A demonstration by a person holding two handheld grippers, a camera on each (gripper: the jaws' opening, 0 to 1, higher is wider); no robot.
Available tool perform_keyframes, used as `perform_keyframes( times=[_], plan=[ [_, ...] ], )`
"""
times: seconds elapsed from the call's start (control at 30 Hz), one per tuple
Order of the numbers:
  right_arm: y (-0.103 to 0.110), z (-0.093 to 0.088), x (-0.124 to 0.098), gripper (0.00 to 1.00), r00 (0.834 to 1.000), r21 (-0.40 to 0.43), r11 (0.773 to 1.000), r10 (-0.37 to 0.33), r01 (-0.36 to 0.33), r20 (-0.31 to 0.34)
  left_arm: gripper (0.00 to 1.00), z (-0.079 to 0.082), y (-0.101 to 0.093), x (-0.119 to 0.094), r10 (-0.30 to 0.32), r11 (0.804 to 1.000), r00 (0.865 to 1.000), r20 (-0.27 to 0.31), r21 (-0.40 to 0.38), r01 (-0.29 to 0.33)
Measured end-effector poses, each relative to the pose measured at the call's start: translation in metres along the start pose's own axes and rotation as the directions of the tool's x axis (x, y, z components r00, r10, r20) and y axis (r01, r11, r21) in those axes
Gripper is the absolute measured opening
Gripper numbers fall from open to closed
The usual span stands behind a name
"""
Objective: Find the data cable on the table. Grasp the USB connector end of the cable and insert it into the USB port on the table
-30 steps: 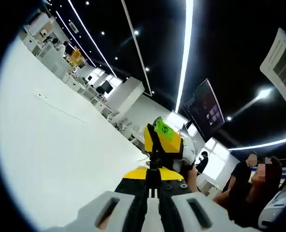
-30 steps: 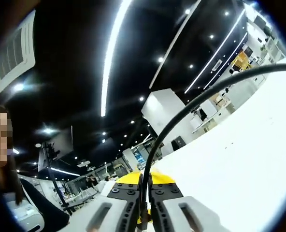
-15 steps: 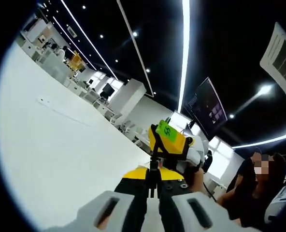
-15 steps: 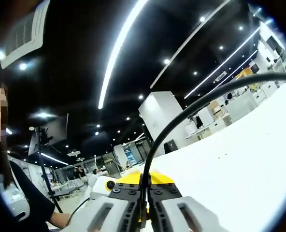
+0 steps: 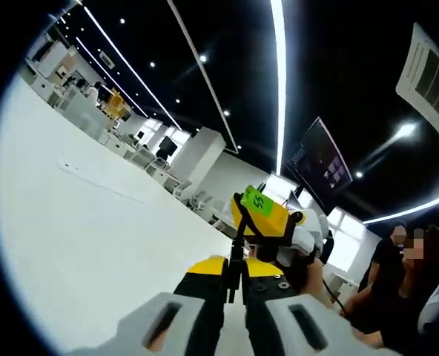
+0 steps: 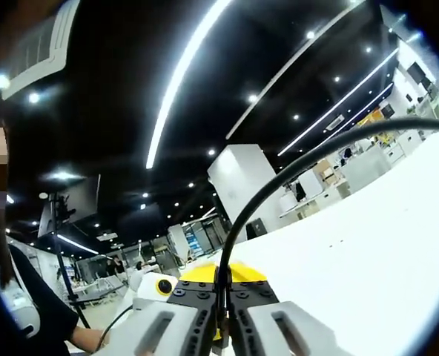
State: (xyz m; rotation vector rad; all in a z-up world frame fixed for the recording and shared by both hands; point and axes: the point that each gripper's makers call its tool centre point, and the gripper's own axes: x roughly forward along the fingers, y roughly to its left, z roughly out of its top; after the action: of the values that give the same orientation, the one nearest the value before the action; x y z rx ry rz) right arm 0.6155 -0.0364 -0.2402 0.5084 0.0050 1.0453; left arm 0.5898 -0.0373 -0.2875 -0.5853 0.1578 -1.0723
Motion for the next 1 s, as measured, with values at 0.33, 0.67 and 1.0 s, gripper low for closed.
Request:
perform_keyframes(
  times=[0.33, 0.67, 1.0],
  plan=[
    [-0.016, 0.005, -0.004, 0.05, 0.996, -0.036, 0.996, -0.083, 0.084, 0.024, 0.19, 0.005, 0.006, 0.001, 0.041, 0.987, 0.999, 0.014, 0.155, -0.043],
    [-0.038, 0.020, -0.017, 0.05, 0.977, -0.058, 0.979, -0.190, 0.196, 0.097, 0.32, -0.003, 0.025, 0.001, 0.142, 0.948, 0.990, -0.010, 0.289, -0.133],
    [-0.052, 0.035, -0.031, 0.05, 0.952, -0.077, 0.958, -0.263, 0.277, 0.157, 0.41, 0.000, 0.051, -0.003, 0.232, 0.918, 0.972, 0.041, 0.321, -0.232]
  ],
)
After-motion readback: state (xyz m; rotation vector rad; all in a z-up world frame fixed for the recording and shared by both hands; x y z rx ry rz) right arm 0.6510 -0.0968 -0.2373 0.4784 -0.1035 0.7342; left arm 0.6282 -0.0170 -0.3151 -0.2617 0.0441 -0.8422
